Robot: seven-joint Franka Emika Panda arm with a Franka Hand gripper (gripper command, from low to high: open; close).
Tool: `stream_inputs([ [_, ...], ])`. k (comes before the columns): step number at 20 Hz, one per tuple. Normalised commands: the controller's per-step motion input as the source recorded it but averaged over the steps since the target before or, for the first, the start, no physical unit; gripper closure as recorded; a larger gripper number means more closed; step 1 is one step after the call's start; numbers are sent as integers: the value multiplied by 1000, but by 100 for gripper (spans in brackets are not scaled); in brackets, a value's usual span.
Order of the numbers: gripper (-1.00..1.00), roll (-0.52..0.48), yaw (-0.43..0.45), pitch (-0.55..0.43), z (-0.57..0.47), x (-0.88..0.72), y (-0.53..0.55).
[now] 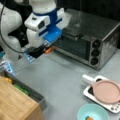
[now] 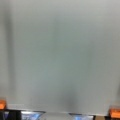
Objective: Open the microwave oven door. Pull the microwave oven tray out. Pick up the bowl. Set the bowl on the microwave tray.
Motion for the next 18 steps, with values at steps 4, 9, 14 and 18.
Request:
stream_inputs([
  [4,-100,361,-36,206,131,47,355],
  [9,-100,345,-7,173,98,103,398],
  [14,-100,297,31,148,37,93,322],
  [18,-100,226,49,114,4,44,309],
])
